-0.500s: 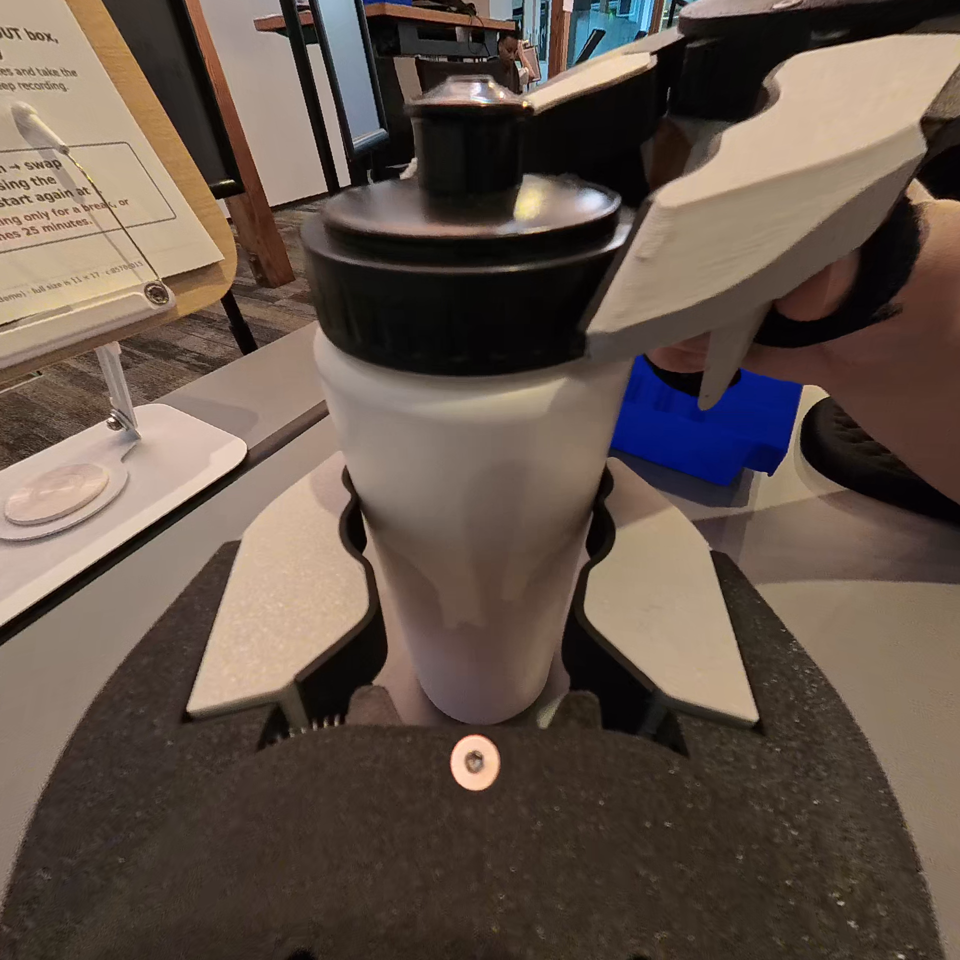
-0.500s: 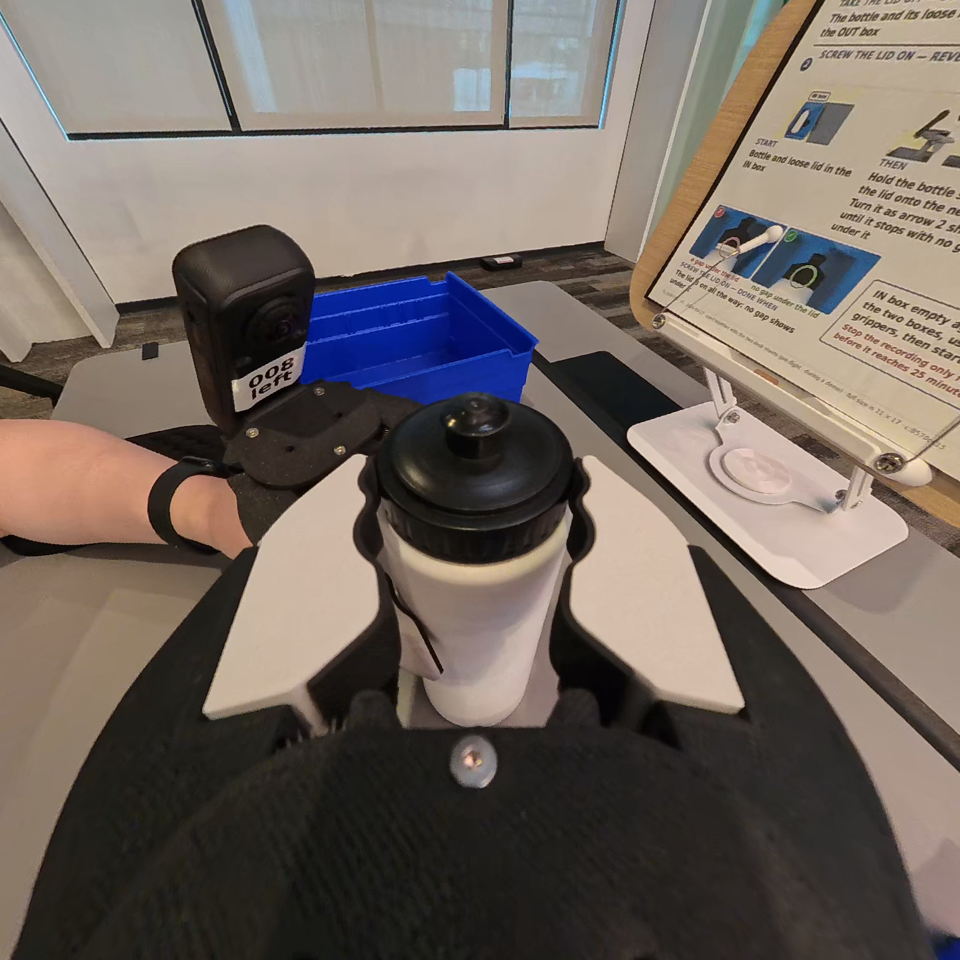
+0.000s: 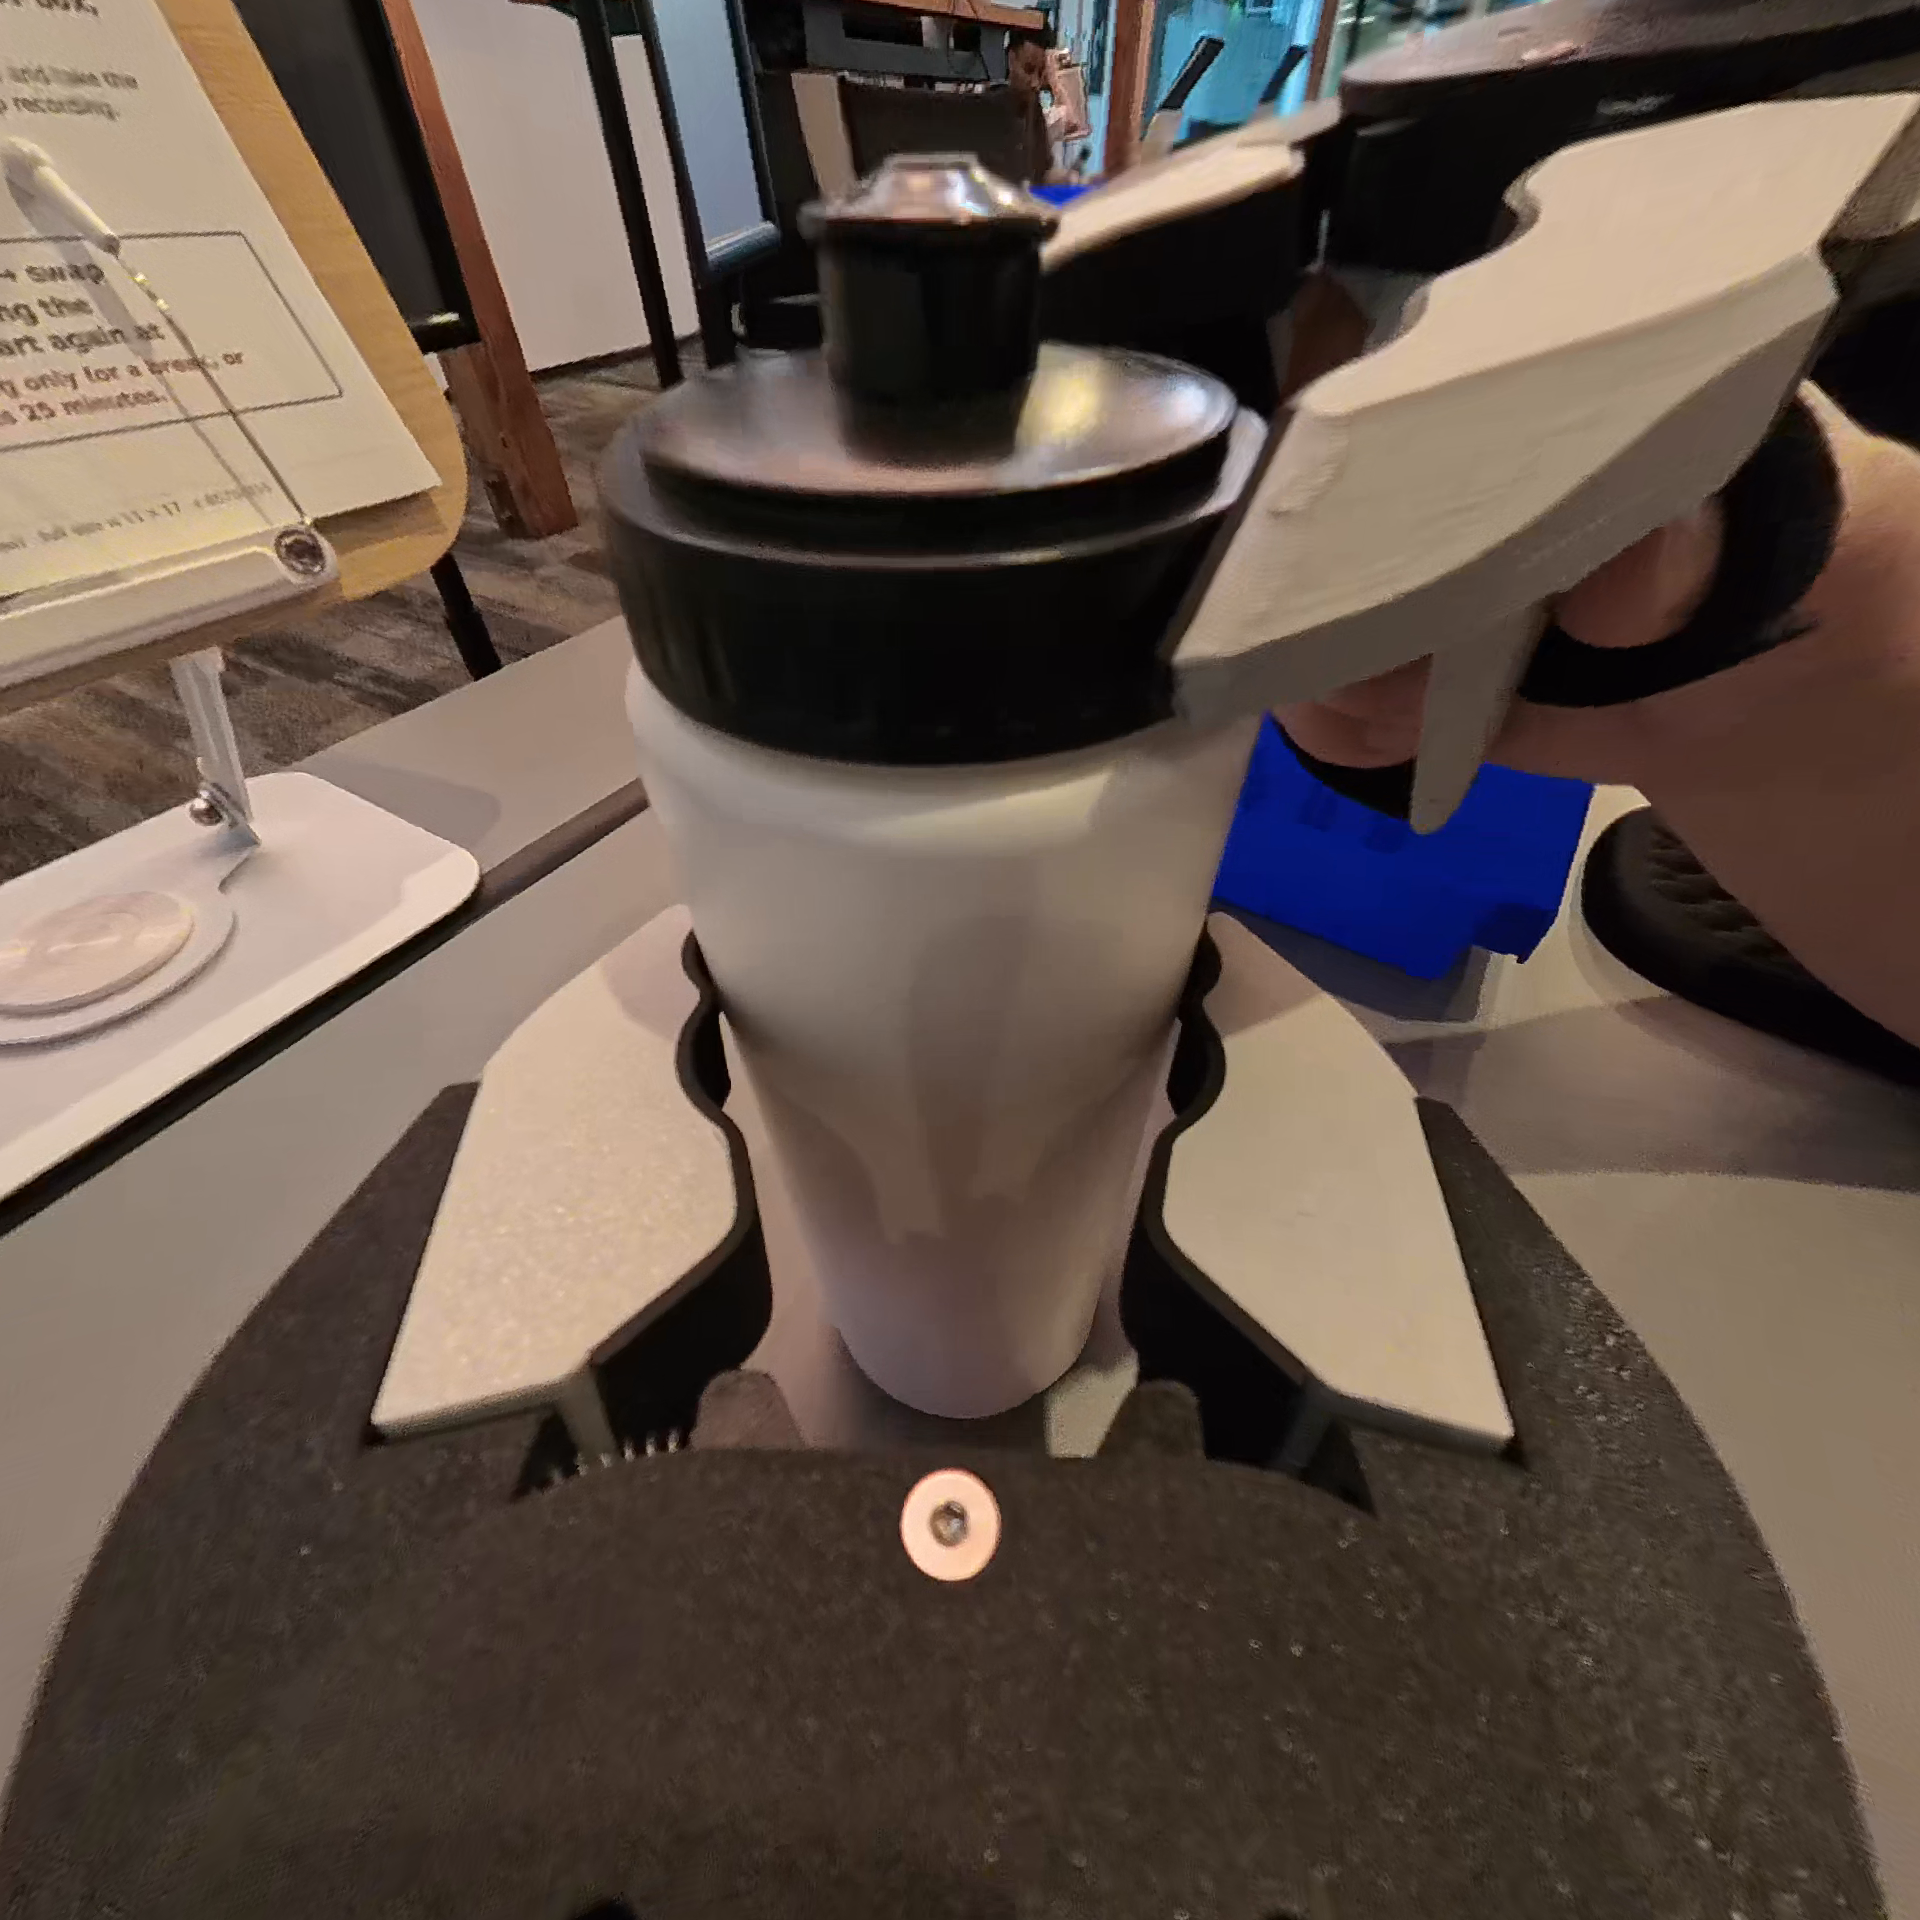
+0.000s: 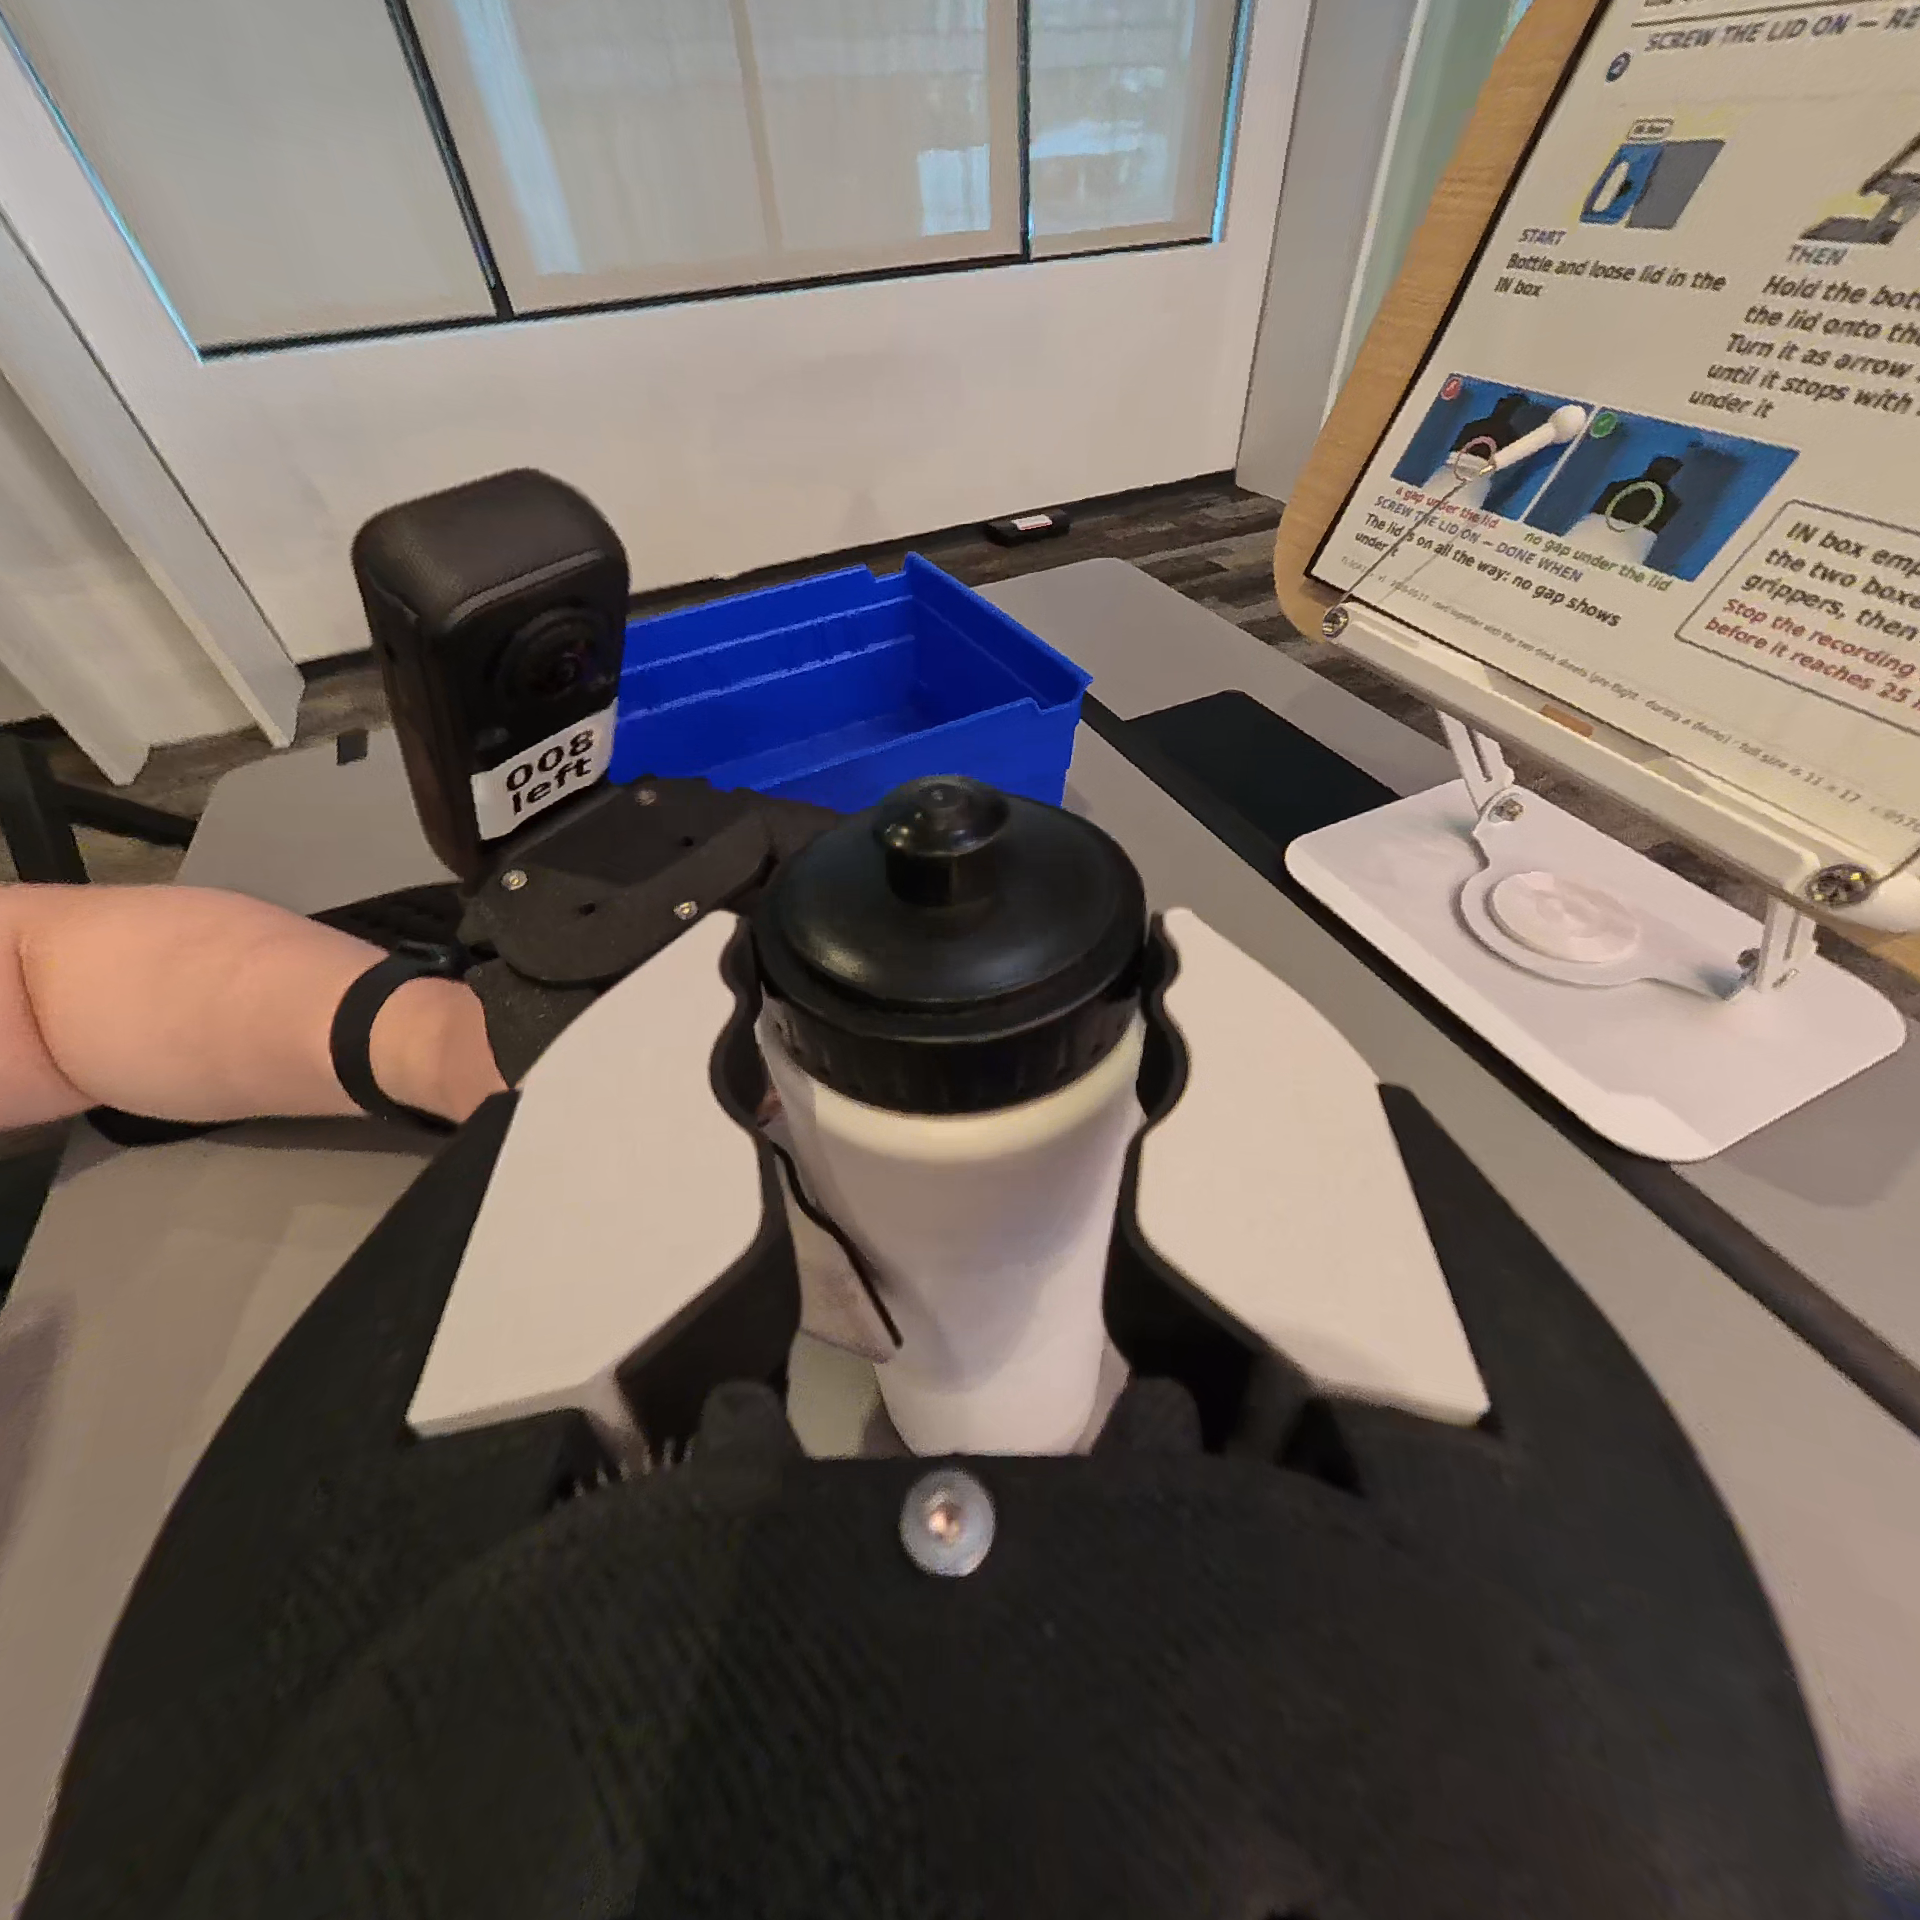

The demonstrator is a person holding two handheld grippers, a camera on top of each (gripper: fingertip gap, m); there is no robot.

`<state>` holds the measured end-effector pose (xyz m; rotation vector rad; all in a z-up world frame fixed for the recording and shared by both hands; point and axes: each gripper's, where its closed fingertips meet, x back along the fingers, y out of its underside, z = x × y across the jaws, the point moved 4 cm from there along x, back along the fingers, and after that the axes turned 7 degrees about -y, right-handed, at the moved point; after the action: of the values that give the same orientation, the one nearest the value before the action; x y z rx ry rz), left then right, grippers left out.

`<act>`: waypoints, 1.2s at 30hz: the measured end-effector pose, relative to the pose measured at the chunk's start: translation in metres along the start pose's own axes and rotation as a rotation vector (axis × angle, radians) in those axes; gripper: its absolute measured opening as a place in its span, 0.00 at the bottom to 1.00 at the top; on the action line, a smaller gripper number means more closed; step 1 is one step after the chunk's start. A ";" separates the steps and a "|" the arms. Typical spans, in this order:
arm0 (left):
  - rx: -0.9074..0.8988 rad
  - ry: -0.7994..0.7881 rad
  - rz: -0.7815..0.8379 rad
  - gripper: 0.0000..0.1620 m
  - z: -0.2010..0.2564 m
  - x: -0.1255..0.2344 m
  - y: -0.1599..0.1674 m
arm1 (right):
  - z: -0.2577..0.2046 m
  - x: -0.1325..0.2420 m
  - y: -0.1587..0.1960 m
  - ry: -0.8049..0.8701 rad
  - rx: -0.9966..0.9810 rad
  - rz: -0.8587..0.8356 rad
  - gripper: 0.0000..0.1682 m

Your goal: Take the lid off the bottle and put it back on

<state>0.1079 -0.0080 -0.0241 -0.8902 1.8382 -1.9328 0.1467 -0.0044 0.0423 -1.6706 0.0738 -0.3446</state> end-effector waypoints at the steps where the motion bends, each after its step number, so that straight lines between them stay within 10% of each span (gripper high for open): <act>1: 0.006 -0.014 -0.002 0.52 0.000 0.000 0.000 | 0.000 -0.001 0.000 0.011 -0.026 0.012 0.43; 12: -0.133 -0.184 0.039 0.66 0.002 -0.004 0.000 | -0.009 -0.006 -0.001 0.074 0.016 -0.034 0.46; 36: -0.067 -0.020 0.037 0.53 0.009 -0.011 -0.003 | 0.001 0.006 0.002 -0.008 0.035 -0.065 0.46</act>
<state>0.1223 -0.0079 -0.0238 -0.8859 1.9044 -1.8433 0.1526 -0.0056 0.0414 -1.6425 0.0079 -0.3864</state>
